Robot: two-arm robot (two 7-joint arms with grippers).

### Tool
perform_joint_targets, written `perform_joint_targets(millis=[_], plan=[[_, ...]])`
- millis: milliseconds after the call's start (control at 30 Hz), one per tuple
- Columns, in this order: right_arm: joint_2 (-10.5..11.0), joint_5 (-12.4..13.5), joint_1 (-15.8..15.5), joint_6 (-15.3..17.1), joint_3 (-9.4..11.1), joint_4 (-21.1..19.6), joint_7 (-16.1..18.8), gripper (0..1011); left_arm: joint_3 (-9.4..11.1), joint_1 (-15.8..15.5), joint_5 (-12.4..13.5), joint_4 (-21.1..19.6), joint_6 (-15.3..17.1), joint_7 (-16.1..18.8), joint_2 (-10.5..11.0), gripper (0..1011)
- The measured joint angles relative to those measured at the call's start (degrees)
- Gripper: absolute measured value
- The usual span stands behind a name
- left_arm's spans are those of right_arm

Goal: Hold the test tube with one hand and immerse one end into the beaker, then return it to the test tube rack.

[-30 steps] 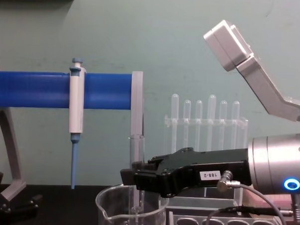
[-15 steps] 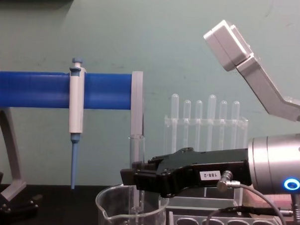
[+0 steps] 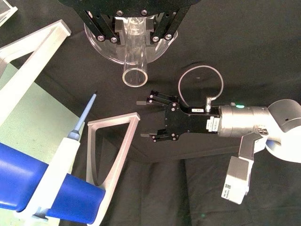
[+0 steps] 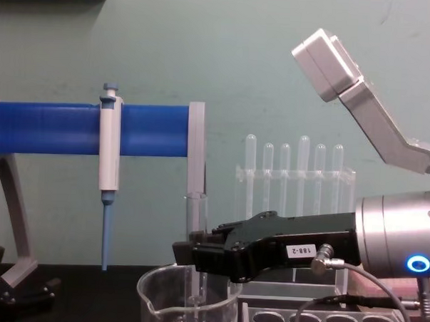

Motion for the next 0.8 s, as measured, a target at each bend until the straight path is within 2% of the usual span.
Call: perform_joint_targets(millis=[800], plan=[[0.0,0.0,0.0,0.0,0.0,0.0,0.0,241,0.0,0.0,0.0,0.0,0.0,0.0,0.0,1000]])
